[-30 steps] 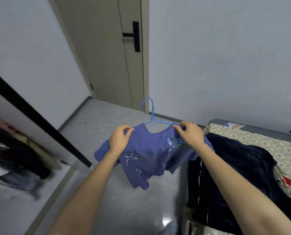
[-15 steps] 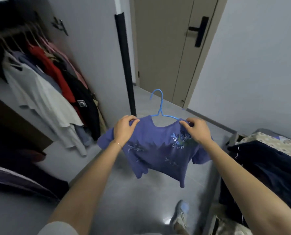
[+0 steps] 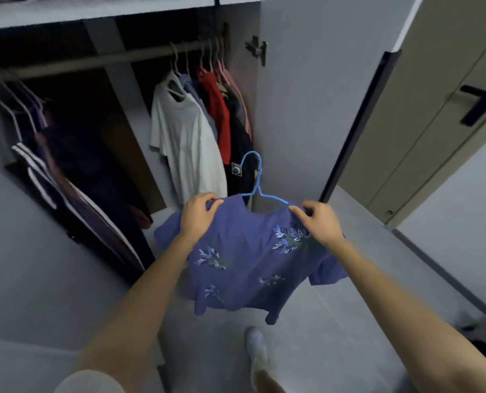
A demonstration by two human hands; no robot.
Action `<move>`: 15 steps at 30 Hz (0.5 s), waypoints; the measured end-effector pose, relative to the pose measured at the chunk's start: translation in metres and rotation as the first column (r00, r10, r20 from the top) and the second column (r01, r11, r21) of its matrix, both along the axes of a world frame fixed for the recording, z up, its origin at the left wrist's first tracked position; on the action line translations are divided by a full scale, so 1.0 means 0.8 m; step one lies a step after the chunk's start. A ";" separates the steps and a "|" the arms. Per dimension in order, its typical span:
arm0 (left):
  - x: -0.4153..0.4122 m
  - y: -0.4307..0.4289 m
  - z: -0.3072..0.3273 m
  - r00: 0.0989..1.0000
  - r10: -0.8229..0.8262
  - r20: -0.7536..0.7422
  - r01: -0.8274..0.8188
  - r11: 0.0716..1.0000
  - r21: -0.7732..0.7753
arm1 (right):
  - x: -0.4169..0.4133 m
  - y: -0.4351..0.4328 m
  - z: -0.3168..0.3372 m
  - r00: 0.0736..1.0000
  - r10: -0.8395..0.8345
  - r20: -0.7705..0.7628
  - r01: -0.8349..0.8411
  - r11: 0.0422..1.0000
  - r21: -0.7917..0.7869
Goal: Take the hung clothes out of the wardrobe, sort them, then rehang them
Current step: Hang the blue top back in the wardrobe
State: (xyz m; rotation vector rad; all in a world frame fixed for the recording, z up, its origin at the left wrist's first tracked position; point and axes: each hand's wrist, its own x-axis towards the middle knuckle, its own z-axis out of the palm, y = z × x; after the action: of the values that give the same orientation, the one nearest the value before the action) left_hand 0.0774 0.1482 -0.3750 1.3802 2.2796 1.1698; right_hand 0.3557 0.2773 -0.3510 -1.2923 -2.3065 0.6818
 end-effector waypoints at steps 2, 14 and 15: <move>-0.030 -0.007 0.004 0.997 0.076 -0.001 -0.076 0.997 -0.001 | -0.043 0.010 0.004 0.997 0.070 -0.008 -0.070 0.997 0.042; -0.164 -0.009 0.016 0.925 0.346 -0.158 -0.349 0.937 0.007 | -0.237 0.077 0.025 0.945 0.315 -0.093 -0.304 0.946 0.111; -0.170 -0.009 0.015 0.915 0.365 -0.172 -0.368 0.930 0.009 | -0.249 0.082 0.027 0.941 0.324 -0.097 -0.313 0.943 0.110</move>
State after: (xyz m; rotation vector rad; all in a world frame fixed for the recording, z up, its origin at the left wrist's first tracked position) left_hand -0.0586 0.1408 -0.3628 1.1097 2.7548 1.1574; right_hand 0.1564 0.3429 -0.3292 -0.8223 -2.4447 0.7197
